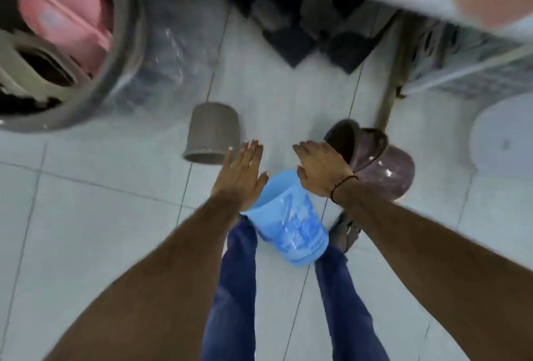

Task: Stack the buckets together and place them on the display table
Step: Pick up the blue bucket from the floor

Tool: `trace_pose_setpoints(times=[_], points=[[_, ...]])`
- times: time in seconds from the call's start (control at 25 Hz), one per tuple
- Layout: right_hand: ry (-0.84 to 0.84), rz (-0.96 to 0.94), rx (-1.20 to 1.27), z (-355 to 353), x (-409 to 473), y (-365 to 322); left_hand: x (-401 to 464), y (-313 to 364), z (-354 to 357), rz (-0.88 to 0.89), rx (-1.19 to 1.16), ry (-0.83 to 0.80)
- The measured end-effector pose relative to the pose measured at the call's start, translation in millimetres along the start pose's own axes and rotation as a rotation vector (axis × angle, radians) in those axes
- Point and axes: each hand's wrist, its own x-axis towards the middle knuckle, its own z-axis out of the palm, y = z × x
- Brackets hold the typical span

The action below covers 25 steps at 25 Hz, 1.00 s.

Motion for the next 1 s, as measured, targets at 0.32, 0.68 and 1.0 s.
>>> trace_pose_setpoints(times=[0.32, 0.68, 1.0], points=[[-0.343, -0.297, -0.177, 189, 47, -17, -1, 6, 195, 0.011, -0.184, -0.356], [-0.371, -0.328, -0.204, 127, 6, -3, -26, 30, 134, -0.039, -0.057, -0.317], [-0.372, -0.378, -0.280, 128, -43, -2, -56, 95, 130, -0.060, 0.065, -0.359]])
